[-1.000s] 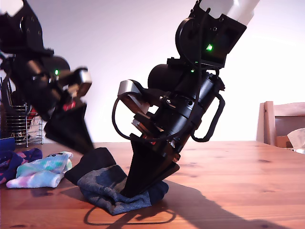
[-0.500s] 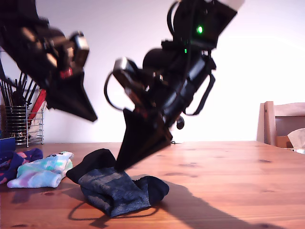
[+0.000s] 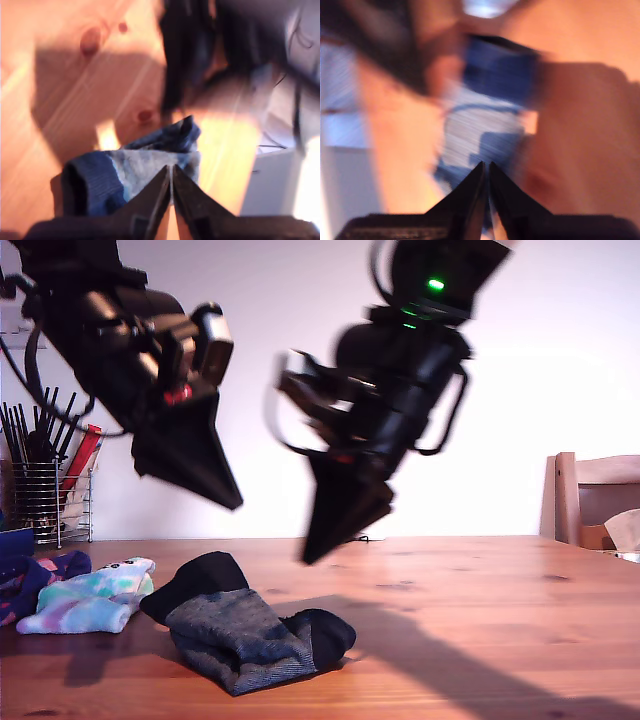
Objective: Fold the socks in front of you. After folding them, place them to the left side.
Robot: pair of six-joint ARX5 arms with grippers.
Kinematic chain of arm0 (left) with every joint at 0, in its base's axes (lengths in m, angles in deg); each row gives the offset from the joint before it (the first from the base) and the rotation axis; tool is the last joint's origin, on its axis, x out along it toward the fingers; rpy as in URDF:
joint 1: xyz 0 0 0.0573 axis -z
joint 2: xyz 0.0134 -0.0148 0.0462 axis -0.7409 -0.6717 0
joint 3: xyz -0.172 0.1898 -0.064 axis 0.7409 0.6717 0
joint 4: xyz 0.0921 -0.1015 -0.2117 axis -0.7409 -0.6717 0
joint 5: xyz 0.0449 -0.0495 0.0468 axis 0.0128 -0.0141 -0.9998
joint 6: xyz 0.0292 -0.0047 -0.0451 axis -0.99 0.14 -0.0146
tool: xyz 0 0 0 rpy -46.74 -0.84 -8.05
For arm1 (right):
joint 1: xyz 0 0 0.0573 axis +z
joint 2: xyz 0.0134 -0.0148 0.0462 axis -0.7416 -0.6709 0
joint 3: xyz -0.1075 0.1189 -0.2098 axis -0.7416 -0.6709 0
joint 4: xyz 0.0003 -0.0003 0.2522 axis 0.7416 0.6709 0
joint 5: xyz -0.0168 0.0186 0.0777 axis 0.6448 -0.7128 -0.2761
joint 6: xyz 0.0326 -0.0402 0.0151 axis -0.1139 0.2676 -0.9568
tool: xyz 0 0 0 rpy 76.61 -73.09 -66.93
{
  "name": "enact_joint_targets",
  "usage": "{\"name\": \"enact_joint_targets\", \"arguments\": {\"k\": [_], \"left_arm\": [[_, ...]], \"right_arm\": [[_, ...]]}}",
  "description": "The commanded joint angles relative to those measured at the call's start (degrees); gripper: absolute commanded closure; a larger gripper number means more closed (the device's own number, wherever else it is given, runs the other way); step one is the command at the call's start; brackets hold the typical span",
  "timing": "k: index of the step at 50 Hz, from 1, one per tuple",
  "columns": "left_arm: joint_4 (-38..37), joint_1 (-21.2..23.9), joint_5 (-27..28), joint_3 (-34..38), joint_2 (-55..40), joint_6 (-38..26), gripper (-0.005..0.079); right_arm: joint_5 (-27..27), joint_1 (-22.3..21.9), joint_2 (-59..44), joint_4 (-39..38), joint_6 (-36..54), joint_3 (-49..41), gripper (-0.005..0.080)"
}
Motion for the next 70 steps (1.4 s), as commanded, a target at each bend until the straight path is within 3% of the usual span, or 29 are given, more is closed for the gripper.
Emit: {"name": "enact_joint_targets", "arguments": {"k": [1, 25, 34, 38, 43, 44, 46, 47, 53, 58, 60, 61, 70], "left_arm": [[2.6, 0.2, -0.5, 4.9, -1.0, 1.4, 0.0763], [28.7, 6.7, -6.3, 21.0, -0.9, 13.2, 0.0763], [31.4, 8.1, -19.9, 22.4, -0.9, 14.0, 0.0763], [32.7, 8.2, -22.7, 22.4, -0.9, 14.1, 0.0763], [33.8, 8.6, -24.9, 22.4, -0.9, 12.0, 0.0763], [33.8, 8.6, -25.5, 22.3, -0.9, 6.6, 0.0763], [33.7, 8.6, -26.8, 22.3, -0.9, 5.9, 0.0763], [33.7, 8.6, -27.8, 22.3, -1.0, 0.4, 0.0763], [33.9, 7.6, -31.1, 22.3, -1.0, -7.1, 0.0764], [34.0, 5.2, -32.4, 22.3, -1.1, -14.2, 0.0764], [34.0, 4.1, -32.6, 22.3, -1.3, -14.2, 0.0764], [34.1, 3.4, -32.6, 22.3, -1.4, -17.6, 0.0764], [38.1, -1.1, -33.0, 22.3, -1.4, -25.1, 0.0764]], "right_arm": [[0.1, -1.4, 1.7, -0.2, 0.3, 0.2, 0.0763], [1.9, -5.4, 1.7, -1.4, 0.4, 0.2, 0.0763], [1.8, -5.4, 1.7, -1.4, 0.4, 0.2, 0.0763], [1.3, -5.4, 1.7, -1.4, 0.4, 0.2, 0.0763], [1.2, -5.4, 1.7, -1.3, 0.4, 0.2, 0.0763], [1.2, -5.4, 1.7, -1.3, 0.4, 0.2, 0.0763], [1.2, -5.4, 1.7, -1.3, 0.4, 0.2, 0.0763], [1.2, -5.4, 1.7, -1.3, 0.4, 0.2, 0.0763], [0.5, -5.4, 1.7, -1.0, 0.4, 0.2, 0.0763], [-0.8, -5.4, 1.7, -0.4, 0.4, 0.2, 0.0763], [-0.9, -5.4, 1.7, -0.1, 0.5, 0.2, 0.0763], [-0.9, -5.4, 1.7, 0.0, 0.5, 0.2, 0.0763], [-2.8, -5.4, 1.7, 1.0, 1.6, 0.2, 0.0763]]}}
